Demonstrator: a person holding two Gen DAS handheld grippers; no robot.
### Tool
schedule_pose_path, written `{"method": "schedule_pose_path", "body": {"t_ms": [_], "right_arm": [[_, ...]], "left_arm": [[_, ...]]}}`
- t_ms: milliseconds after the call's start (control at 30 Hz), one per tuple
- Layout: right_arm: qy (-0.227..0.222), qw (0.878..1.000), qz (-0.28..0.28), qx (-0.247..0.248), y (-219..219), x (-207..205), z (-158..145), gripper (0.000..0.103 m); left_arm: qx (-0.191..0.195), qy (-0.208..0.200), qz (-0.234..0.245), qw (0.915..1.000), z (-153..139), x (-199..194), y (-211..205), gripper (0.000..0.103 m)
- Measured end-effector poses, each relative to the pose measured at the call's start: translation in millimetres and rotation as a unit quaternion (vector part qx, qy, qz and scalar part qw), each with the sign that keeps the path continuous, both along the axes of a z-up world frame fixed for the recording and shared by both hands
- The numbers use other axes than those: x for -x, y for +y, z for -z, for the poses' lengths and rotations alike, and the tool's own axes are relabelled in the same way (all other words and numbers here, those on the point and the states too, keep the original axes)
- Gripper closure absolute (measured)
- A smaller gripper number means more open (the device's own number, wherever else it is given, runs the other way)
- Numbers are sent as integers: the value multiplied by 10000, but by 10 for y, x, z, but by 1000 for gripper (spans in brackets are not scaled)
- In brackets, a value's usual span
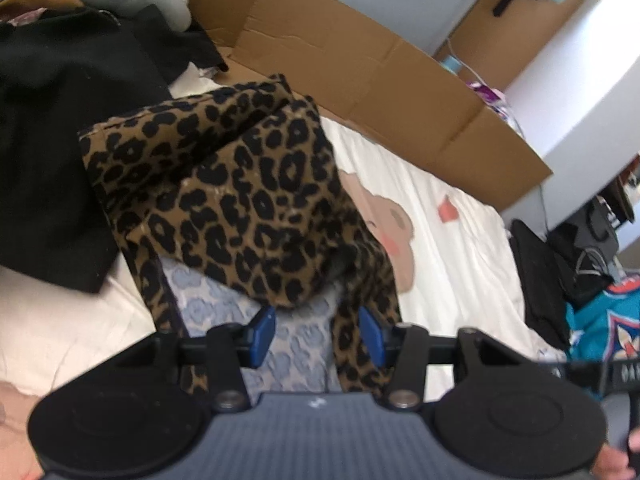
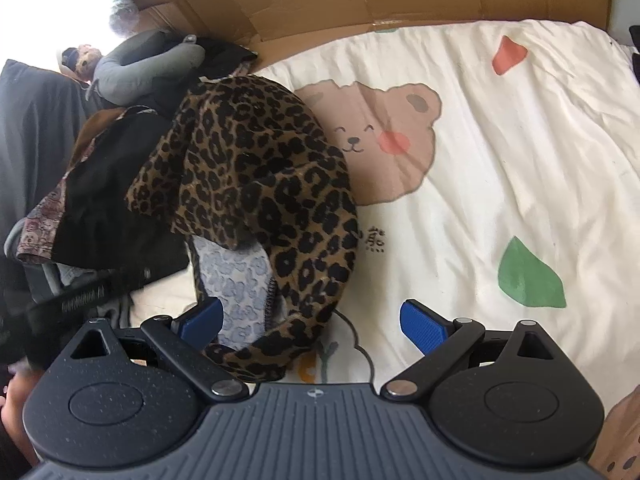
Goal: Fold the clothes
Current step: 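Lift the leopard garment with the left gripper while the right tool approaches it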
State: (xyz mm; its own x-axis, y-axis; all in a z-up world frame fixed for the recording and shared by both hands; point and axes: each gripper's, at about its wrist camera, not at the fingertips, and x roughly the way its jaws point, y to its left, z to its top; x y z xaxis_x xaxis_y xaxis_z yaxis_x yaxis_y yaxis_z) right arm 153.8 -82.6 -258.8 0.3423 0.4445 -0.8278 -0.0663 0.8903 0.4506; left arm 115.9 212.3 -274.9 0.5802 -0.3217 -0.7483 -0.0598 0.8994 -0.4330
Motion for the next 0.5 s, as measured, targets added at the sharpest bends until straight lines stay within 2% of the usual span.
{"method": "schedule_pose_path", "body": {"t_ms": [133,300,500], "right_arm": [[20,10000,48,23,-28,-1,19,5],[5,10000,47,39,-28,0,15,5],[64,9999,52,100,-29,10,43,5]], "left_arm": [[-5,89,-150,9998,122,-135,34,46],[115,380,-394,9984,371,-287,108,45],[398,631,-913,9930,621,-349,219,43]]}}
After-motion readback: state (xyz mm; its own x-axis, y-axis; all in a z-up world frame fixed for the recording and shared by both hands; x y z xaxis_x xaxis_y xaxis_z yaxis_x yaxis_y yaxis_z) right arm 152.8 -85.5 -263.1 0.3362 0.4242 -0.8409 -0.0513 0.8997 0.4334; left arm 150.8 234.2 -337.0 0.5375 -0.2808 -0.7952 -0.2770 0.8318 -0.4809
